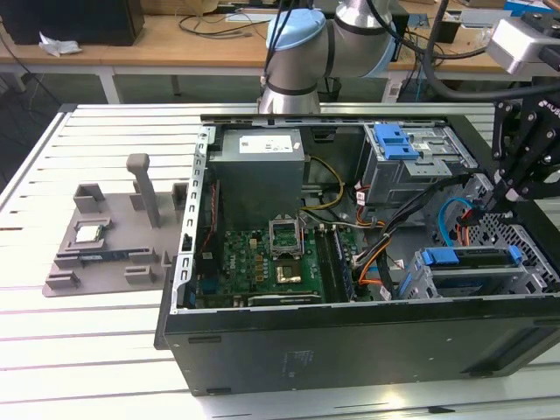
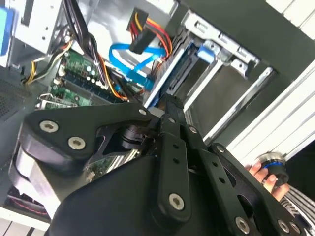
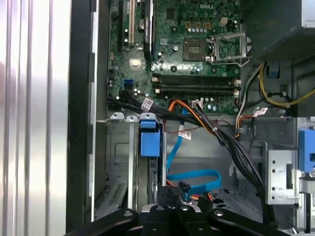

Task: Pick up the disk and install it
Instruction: 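Insert the disk into the insertion slot, then insert the first disk wire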

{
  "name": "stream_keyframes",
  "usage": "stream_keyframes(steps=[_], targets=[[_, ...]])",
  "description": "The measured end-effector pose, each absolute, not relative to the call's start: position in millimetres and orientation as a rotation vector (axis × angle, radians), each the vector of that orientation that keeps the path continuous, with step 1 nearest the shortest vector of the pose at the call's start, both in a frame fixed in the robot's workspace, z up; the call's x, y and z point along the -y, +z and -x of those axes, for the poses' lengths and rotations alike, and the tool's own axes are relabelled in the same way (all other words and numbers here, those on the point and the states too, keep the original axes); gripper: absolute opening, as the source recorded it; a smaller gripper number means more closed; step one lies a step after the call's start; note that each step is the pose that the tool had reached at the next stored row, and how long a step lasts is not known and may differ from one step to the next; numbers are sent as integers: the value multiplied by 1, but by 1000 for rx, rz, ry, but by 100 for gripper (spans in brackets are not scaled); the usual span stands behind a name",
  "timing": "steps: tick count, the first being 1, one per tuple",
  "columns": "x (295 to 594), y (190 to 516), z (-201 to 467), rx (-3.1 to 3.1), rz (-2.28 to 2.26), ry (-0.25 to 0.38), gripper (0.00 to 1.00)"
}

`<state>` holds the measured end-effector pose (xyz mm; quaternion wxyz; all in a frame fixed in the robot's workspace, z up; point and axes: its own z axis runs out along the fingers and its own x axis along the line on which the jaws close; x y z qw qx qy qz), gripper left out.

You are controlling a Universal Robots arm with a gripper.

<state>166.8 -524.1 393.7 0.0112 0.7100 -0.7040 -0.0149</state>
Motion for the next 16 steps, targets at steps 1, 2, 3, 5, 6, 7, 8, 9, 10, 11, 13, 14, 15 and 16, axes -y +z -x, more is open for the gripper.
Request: stream_keyframes(steps=[1, 2, 3, 5, 6, 7, 8, 9, 10, 11, 13, 14, 15, 16], targets=[[524, 394, -168, 2196, -2214, -46, 11], [524, 394, -169, 2196, -2214, -46, 11], [524, 394, -169, 2196, -2214, -46, 11], [524, 394, -169, 2196, -2214, -46, 11], [524, 394, -170, 2196, -2214, -46, 11], [524, 394, -170, 2196, -2214, -46, 11], [524, 394, -170, 2196, -2214, -46, 11], [524, 394, -170, 2196, -2214, -46, 11], [524, 394, -170, 2196, -2214, -46, 11], [524, 394, -170, 2196, -2214, -46, 11], [524, 394, -170, 2196, -2214, -46, 11], [524, 394, -170, 2196, -2214, -46, 11], [524, 394, -170, 2196, -2214, -46, 11], [524, 394, -170, 2196, -2214, -46, 17]])
